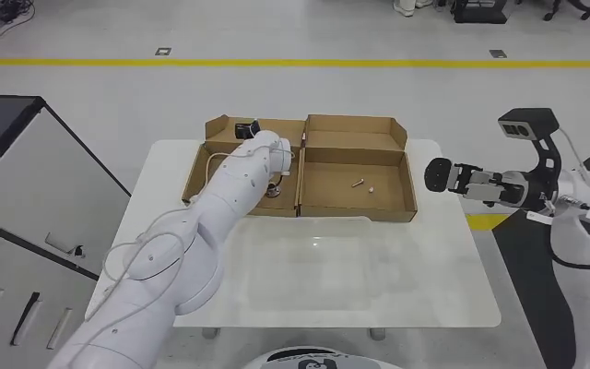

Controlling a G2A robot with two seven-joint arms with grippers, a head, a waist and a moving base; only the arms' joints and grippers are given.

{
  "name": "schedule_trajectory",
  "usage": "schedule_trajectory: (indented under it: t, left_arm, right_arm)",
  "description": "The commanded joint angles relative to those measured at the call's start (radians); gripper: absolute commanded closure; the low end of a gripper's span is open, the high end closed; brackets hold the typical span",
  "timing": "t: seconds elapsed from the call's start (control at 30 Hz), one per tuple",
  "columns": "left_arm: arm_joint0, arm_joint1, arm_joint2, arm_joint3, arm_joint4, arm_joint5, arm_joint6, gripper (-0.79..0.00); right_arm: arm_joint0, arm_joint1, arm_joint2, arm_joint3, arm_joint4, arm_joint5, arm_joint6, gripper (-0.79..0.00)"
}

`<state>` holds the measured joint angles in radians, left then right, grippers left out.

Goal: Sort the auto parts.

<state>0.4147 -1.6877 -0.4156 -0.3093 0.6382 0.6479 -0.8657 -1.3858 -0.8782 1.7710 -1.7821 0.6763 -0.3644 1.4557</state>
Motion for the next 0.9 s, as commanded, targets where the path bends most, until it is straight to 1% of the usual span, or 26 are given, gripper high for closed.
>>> schedule_trajectory:
  t: [0.0, 0.17, 0.2, 0.27, 0.33, 0.37, 0.4, 0.43, 0.47, 0.63, 0.7, 0.87]
  left_arm:
    - [-0.001, -0.009, -0.002, 0.019, 0.0, -0.007, 0.004, 0.0]
    - [-0.005, -0.026, -0.007, 0.052, 0.005, -0.018, 0.012, 0.0]
    - [-0.005, -0.029, -0.008, 0.058, 0.005, -0.02, 0.014, -0.089]
    - [-0.006, -0.034, -0.012, 0.069, 0.004, -0.024, 0.017, -0.179]
    - [-0.007, -0.039, -0.013, 0.08, 0.008, -0.026, 0.018, -0.286]
    - [-0.007, -0.042, -0.014, 0.084, 0.009, -0.027, 0.018, -0.317]
    - [-0.007, -0.044, -0.015, 0.089, 0.011, -0.028, 0.018, -0.376]
    - [-0.008, -0.046, -0.016, 0.092, 0.013, -0.029, 0.017, -0.462]
    - [-0.009, -0.048, -0.016, 0.096, 0.015, -0.03, 0.017, -0.579]
    - [-0.012, -0.058, -0.02, 0.109, 0.023, -0.03, 0.015, -0.69]
    - [-0.016, -0.061, -0.023, 0.113, 0.024, -0.03, 0.015, -0.785]
    - [-0.028, -0.064, -0.036, 0.127, 0.02, -0.029, 0.027, -0.785]
  right_arm:
    - [0.0, 0.0, 0.0, 0.0, 0.0, 0.0, 0.0, -0.785]
    - [0.0, 0.0, 0.0, 0.0, 0.0, 0.0, 0.0, -0.785]
    - [0.0, 0.0, 0.0, 0.0, 0.0, 0.0, 0.0, -0.785]
    - [0.0, 0.0, 0.0, 0.0, 0.0, 0.0, 0.0, -0.785]
    - [0.0, 0.0, 0.0, 0.0, 0.0, 0.0, 0.0, -0.785]
    - [0.0, 0.0, 0.0, 0.0, 0.0, 0.0, 0.0, -0.785]
    - [0.0, 0.0, 0.0, 0.0, 0.0, 0.0, 0.0, -0.785]
    - [0.0, 0.0, 0.0, 0.0, 0.0, 0.0, 0.0, -0.785]
    - [0.0, 0.0, 0.0, 0.0, 0.0, 0.0, 0.0, -0.785]
    - [0.0, 0.0, 0.0, 0.0, 0.0, 0.0, 0.0, -0.785]
    - [0.0, 0.0, 0.0, 0.0, 0.0, 0.0, 0.0, -0.785]
    - [0.0, 0.0, 0.0, 0.0, 0.0, 0.0, 0.0, -0.785]
